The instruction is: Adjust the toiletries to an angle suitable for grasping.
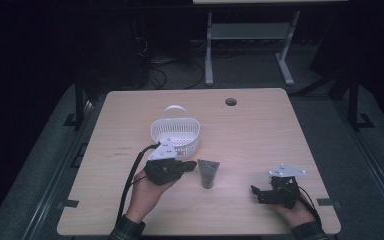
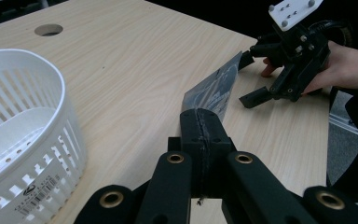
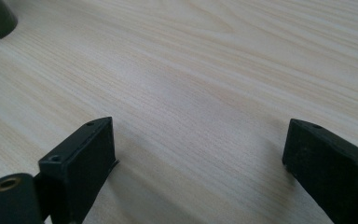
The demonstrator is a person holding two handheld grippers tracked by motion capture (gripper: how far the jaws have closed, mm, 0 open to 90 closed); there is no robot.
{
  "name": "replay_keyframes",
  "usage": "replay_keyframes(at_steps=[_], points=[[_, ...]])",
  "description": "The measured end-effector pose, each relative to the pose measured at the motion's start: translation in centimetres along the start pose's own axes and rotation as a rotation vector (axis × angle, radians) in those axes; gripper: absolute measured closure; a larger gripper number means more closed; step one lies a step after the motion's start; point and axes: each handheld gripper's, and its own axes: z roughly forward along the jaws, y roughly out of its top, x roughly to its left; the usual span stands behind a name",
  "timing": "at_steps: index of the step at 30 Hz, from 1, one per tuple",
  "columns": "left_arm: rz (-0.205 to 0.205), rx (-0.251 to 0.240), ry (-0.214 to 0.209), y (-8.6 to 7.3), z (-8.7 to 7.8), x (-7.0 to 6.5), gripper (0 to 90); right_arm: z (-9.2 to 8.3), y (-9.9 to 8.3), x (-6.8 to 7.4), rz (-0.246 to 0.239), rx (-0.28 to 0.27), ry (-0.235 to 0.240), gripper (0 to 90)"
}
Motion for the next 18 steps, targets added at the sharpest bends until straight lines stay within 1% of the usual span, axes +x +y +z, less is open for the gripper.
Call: replay_keyframes(at_steps=[1, 9, 18], points=[[0.006, 0.004, 0.001, 0.1, 0.09, 0.07, 89.6, 0.02, 0.02, -0.03, -0.002, 0.0, 0.0, 8.6], [0.015, 0.01, 0.008, 0.41, 0.65, 0.23, 89.6, 0.07, 0.04, -0.07, -0.005, -0.002, -0.002, 8.6], [0.016, 0.008, 0.013, 0.63, 0.97, 0.67, 89.6, 0.07, 0.05, -0.07, -0.005, -0.002, -0.001, 8.6]])
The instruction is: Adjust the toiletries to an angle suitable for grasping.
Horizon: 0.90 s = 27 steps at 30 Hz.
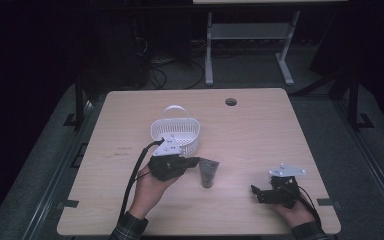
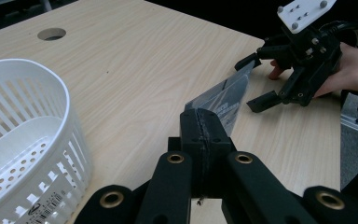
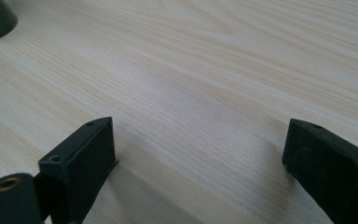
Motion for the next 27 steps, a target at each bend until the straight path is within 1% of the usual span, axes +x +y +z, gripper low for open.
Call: replay_keyframes(at_steps=[7, 16, 19, 26, 27], points=[[0.003, -0.001, 0.006, 0.2, 0.4, 0.4, 89.6, 0.0, 0.0, 0.0, 0.0, 0.0, 0.0, 8.6], [0.011, 0.005, 0.001, 0.6, 1.3, 1.0, 89.6, 0.0, 0.0, 0.0, -0.001, 0.0, 0.0, 8.6], [0.006, 0.001, -0.001, 0.6, 1.5, 1.2, 89.6, 0.0, 0.0, 0.0, -0.001, 0.0, -0.001, 8.6], [0.001, 0.005, -0.004, 0.6, 1.6, 1.5, 89.5, 0.1, 0.0, 0.0, -0.001, 0.0, 0.0, 8.6], [0.002, 0.008, -0.005, 0.7, 1.5, 1.5, 87.9, 0.0, 0.0, 0.0, 0.0, 0.0, -0.001, 8.6]])
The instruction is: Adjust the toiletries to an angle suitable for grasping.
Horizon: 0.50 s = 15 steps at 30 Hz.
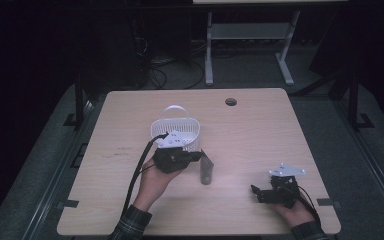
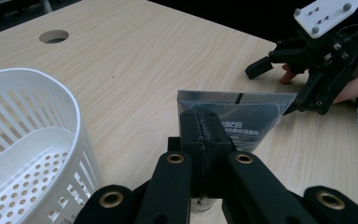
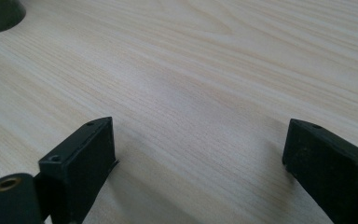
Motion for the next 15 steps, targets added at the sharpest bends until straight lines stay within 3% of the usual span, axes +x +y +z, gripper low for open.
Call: replay_keyframes(at_steps=[7, 15], points=[[0.019, 0.012, 0.014, -0.05, -0.28, -0.19, 73.7, -0.01, -0.01, 0.01, 0.0, 0.001, 0.0, 8.6], [0.009, 0.027, 0.024, 0.11, -0.53, -0.53, 40.3, -0.01, -0.01, 0.0, -0.001, 0.0, 0.0, 8.6]])
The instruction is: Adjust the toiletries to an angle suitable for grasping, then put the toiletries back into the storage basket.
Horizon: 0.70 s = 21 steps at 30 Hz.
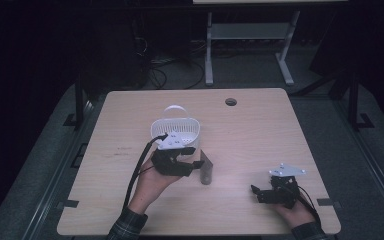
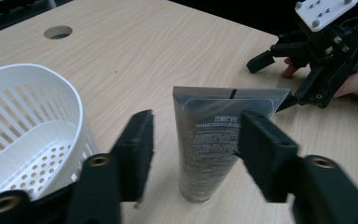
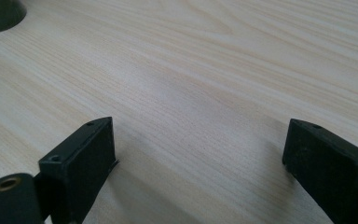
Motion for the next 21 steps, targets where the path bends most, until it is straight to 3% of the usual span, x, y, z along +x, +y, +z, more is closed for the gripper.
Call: replay_keyframes(at_steps=[1, 4, 10, 14, 21], points=[[-0.001, 0.001, -0.005, 0.0, 0.0, 0.0, 40.3, 0.0, 0.0, 0.0, 0.0, 0.0, 0.0, 8.6], [-0.001, 0.021, -0.017, 0.2, 0.1, -0.2, 28.2, 0.0, 0.0, 0.0, -0.001, 0.0, 0.0, 8.6], [0.022, 0.068, -0.009, 0.7, 0.3, -0.7, 17.8, 0.0, 0.0, 0.0, 0.001, 0.001, 0.0, 8.6], [0.037, 0.097, -0.001, 1.2, 0.5, -1.0, 14.4, 0.0, 0.0, 0.0, 0.001, 0.001, 0.0, 8.6], [0.046, 0.106, -0.003, 1.8, 0.7, -0.9, 13.7, 0.0, 0.0, 0.0, 0.0, 0.001, 0.0, 8.7]])
